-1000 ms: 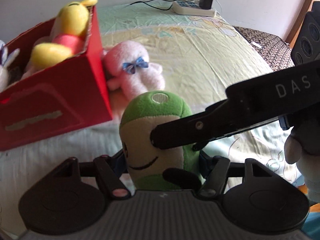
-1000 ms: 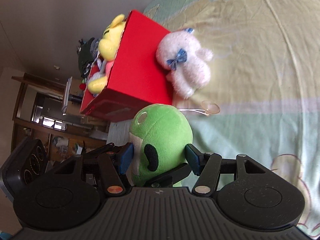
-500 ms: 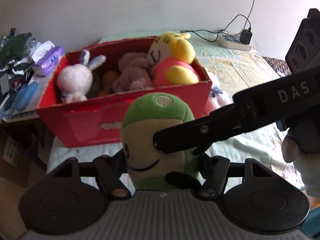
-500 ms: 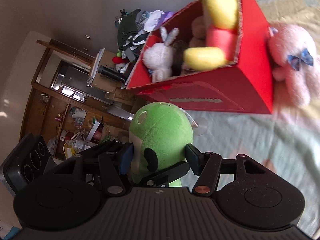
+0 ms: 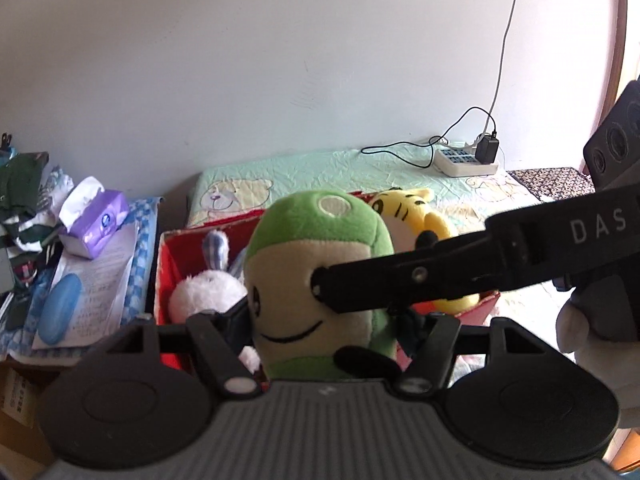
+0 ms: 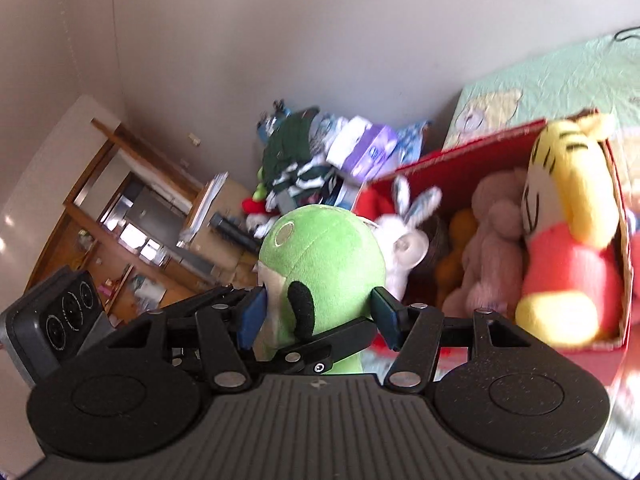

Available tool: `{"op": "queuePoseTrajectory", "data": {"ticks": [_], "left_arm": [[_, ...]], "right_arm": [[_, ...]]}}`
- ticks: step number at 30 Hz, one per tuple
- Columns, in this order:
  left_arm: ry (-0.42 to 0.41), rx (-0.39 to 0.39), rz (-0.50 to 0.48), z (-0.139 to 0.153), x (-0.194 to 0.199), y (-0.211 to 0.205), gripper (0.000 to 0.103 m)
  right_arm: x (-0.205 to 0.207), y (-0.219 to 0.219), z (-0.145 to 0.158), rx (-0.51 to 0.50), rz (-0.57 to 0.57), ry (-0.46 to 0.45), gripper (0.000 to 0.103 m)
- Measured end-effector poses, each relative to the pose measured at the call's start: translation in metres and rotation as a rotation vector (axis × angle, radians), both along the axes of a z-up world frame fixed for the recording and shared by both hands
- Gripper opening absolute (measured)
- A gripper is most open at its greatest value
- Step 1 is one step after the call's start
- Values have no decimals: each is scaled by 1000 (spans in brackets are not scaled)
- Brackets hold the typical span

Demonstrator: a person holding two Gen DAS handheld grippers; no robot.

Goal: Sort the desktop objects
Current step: 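Lift the green plush with both grippers and carry it over the red box, then lower the green plush into the red box beside the white bunny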

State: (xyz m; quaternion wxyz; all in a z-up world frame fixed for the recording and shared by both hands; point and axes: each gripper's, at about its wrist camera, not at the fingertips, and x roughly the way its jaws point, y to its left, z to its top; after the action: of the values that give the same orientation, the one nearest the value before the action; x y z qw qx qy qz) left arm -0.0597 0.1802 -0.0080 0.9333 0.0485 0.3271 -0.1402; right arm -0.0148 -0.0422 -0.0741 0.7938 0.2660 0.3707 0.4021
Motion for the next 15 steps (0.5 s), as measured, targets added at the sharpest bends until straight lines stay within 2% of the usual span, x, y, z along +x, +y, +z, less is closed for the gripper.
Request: {"op": "queuePoseTrajectory", "data": {"ticks": [7,13,15], "left_arm": [[24,-47,-80,-18,53,11,69],[91,-33,-84,-48,84,13,70],[101,-13,-79,-56,89,13,73]], "right_arm": [[22,6,-9,-29,-163,-51,61],[45,9,-34,-38,-236,3,60],[50,10,-41,-45,-250,18,59]]}}
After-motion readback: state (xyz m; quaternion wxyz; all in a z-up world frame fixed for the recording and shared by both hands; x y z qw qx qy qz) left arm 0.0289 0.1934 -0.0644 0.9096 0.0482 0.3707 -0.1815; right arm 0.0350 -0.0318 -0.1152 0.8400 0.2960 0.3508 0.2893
